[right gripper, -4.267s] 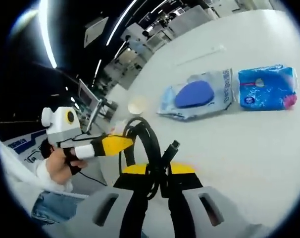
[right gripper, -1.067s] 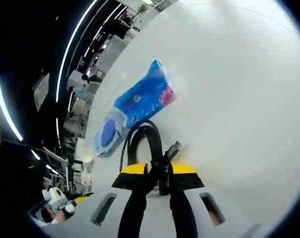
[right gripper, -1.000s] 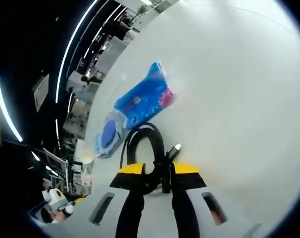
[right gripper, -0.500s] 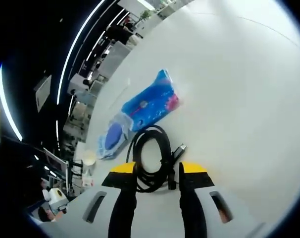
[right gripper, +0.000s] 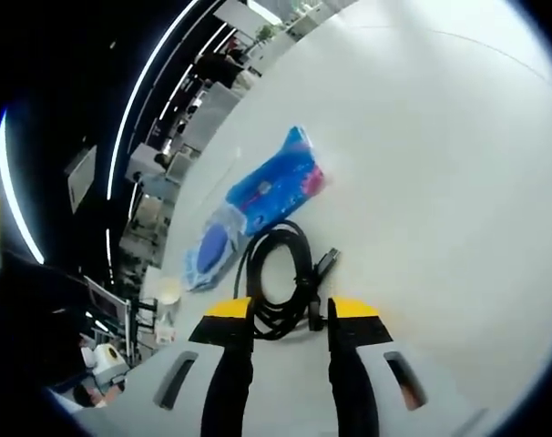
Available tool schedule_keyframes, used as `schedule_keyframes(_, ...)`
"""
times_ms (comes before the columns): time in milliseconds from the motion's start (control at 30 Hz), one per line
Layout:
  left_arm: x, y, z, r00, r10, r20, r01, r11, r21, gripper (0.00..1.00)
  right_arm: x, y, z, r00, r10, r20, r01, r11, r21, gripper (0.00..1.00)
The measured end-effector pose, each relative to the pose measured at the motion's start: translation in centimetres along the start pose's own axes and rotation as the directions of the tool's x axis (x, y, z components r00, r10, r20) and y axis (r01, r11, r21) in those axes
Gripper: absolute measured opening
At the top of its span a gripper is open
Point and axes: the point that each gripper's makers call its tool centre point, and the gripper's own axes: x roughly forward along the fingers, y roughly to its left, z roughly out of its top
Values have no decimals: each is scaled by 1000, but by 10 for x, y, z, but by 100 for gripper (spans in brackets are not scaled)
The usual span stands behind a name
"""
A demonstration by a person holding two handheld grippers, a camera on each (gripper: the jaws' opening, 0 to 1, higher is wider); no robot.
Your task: Arrange the tabletop items into an orderly group along one side of the table until the central work area is clear of visible clutter.
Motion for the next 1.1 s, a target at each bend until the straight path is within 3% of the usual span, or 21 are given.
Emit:
schedule_keyframes(167, -1, 1, 0, 1000, 8, 1, -8, 1000, 22, 47, -1, 5, 1, 1000, 10, 9, -10, 1000, -11, 30)
schedule_keyframes(300, -3, 4, 4, 1000, 17, 18, -17, 1000, 24, 51, 1, 20, 3, 998, 59, 14, -59, 998, -30, 30)
schedule_keyframes(433, -8, 15, 16, 994, 72, 80, -76, 996, 46, 68, 4, 33, 2, 995, 95, 7, -95, 994, -52, 32)
schedule_keyframes(667, -22, 29, 19, 988, 116, 103, -119, 993, 24, 95, 6, 41, 1, 993, 115, -11, -115, 987, -114, 45)
schedule_keyframes(867, -34, 33, 20, 984, 116, 133, -117, 993, 5, 100, 0, 39, -8, 996, 76, -50, -85, 973, -216, 59)
schedule_keyframes(1100, -56, 35, 16, 979, 127, 160, -138, 989, 60, 100, -12, 37, -12, 996, 63, -59, -78, 949, -307, 64)
